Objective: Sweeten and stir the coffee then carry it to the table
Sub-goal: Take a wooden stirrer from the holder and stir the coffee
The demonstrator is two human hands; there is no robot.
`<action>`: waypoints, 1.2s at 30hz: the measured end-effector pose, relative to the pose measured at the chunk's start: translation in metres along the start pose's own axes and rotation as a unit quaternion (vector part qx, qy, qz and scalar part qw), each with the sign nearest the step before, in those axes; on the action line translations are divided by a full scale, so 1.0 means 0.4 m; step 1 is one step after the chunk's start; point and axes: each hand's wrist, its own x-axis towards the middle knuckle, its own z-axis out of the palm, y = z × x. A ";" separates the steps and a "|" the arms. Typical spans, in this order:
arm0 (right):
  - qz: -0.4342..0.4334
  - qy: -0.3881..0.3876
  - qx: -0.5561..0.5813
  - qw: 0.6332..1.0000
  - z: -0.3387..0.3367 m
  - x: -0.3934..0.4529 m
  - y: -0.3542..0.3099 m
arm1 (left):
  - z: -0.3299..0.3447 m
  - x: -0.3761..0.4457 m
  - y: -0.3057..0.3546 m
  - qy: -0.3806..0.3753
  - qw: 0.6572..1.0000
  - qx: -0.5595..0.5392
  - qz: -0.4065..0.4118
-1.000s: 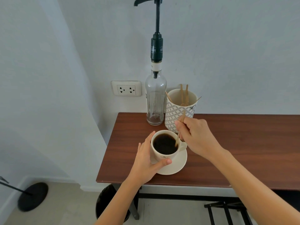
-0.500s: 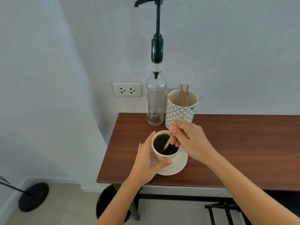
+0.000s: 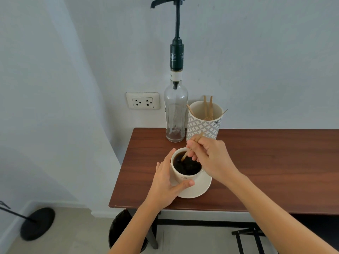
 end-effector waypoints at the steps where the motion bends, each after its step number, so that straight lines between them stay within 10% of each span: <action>1: -0.020 0.016 -0.026 0.999 -0.005 0.007 0.005 | 0.001 0.001 -0.001 -0.002 1.000 -0.001 -0.003; 36: -0.015 0.018 -0.028 0.999 0.004 0.005 0.007 | 0.004 0.001 -0.007 -0.004 1.000 0.003 -0.007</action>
